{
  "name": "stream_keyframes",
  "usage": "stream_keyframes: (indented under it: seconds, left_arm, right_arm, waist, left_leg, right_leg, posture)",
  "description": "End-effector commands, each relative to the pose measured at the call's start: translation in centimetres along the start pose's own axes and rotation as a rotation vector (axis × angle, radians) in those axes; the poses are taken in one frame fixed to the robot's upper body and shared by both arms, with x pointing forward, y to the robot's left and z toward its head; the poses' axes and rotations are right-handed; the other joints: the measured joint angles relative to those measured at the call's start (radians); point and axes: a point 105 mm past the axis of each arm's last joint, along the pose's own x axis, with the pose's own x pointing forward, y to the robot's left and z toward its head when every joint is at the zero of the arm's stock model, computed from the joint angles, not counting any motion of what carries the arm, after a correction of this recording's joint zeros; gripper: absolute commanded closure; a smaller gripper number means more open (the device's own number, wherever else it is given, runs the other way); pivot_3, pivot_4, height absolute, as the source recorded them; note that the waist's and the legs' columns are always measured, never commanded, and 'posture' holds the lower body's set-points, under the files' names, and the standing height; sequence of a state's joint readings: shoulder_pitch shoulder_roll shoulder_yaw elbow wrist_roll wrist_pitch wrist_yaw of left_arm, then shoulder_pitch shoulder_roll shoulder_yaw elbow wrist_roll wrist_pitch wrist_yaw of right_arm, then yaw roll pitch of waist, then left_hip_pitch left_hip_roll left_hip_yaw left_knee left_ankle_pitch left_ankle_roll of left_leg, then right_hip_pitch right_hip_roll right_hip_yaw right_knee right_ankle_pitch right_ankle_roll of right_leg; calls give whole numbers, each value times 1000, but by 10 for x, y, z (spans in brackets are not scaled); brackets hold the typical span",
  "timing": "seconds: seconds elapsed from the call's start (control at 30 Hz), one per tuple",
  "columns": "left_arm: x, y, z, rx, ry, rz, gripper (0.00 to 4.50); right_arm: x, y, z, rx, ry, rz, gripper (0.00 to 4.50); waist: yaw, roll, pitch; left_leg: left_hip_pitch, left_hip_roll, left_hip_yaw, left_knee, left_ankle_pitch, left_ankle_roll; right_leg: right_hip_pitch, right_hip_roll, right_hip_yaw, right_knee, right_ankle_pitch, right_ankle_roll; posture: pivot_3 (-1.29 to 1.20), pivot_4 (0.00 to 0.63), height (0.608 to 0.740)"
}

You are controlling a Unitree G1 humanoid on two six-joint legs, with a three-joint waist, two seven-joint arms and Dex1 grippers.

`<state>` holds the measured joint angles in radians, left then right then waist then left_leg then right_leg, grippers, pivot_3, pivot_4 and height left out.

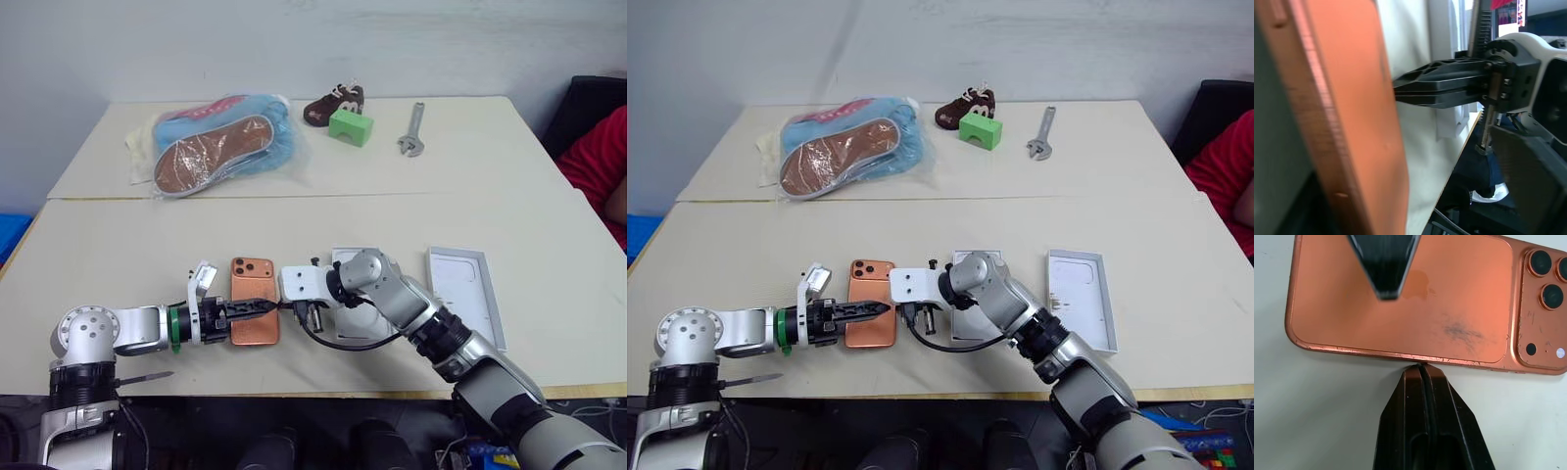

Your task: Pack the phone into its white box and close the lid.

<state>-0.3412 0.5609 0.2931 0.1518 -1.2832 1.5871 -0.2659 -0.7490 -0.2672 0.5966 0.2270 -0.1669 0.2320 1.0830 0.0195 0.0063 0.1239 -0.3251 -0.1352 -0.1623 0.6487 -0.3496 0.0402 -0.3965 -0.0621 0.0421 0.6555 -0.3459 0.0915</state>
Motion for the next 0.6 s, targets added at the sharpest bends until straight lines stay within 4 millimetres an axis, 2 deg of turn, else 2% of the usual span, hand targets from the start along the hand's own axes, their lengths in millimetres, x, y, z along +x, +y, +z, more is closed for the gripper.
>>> stream_keyframes:
  seconds: [0.03, 0.1, 0.17, 0.27, 0.37, 0.4, 0.47, 0.5, 0.53, 0.6]
  left_arm:
    - [-9, -3, -5, -22, 26, -22, 2088]
    - [-13, -8, -5, -8, 22, -38, 2735]
    - [-13, -11, -4, 4, 22, -50, 3355]
    - [-10, -24, -2, 45, 31, -93, 4313]
    - [-4, -53, 3, 112, 52, -218, 4393]
    - [2, -65, 5, 140, 67, -267, 4393]
    - [16, -76, 8, 169, 89, -299, 4393]
    - [20, -78, 9, 172, 93, -297, 4393]
    - [24, -79, 10, 169, 97, -297, 4393]
    - [42, -85, 11, 165, 129, -317, 4393]
  right_arm:
    - [-17, 2, 14, 1, -103, -8, 4500]
    - [-29, 4, 30, 26, -194, -7, 4500]
    - [-44, 0, 40, 49, -249, -41, 4500]
    - [-77, -9, 43, 81, -275, -142, 4500]
    - [-123, -6, 34, 151, -261, -226, 4500]
    - [-146, 0, 26, 203, -246, -253, 4329]
    - [-176, 15, 14, 275, -198, -288, 3971]
    - [-183, 20, 12, 291, -182, -296, 3758]
    - [-187, 24, 10, 301, -168, -304, 3347]
    - [-200, 34, 1, 343, -123, -352, 2732]
  waist:
    - [-3, -3, 1]
    - [-18, -6, 3]
    - [-26, -7, 6]
    - [-27, -7, 7]
    - [-15, -11, 16]
    - [-6, -11, 18]
    - [11, -13, 23]
    - [12, -13, 24]
    - [11, -13, 24]
    - [7, -14, 25]
  left_leg:
    - [-3, 0, 0, 1, 0, 0]
    - [-13, 0, 0, 3, 0, 0]
    - [-14, 0, 0, 3, 0, -1]
    - [-16, -1, -1, 2, 0, -1]
    - [-18, -1, -1, 6, -1, -2]
    - [-21, -1, -3, 8, -1, -2]
    - [-30, -2, -7, 16, -1, -3]
    - [-31, -3, -7, 17, -1, -2]
    - [-31, -3, -7, 17, -2, -2]
    - [-30, -3, -6, 16, -2, -2]
  right_leg:
    - [-3, 0, 0, 0, 0, 0]
    - [-14, 0, -1, 5, 0, 0]
    - [-15, 0, -3, 6, 0, 0]
    - [-15, -1, -8, 3, 0, 0]
    - [-16, -1, -8, 0, 0, 0]
    - [-16, -1, -8, -1, 0, 0]
    - [-20, 0, -8, -2, 0, 0]
    - [-20, -1, -7, -2, 0, 0]
    - [-19, -1, -7, -3, 0, 0]
    - [-19, -1, -7, -3, 0, 0]
  posture:
    - [0, 150, 740]
    - [0, 150, 740]
    - [0, 150, 740]
    - [0, 150, 740]
    - [0, 150, 740]
    - [0, 150, 740]
    - [0, 150, 740]
    - [0, 150, 740]
    - [0, 150, 740]
    - [0, 150, 740]
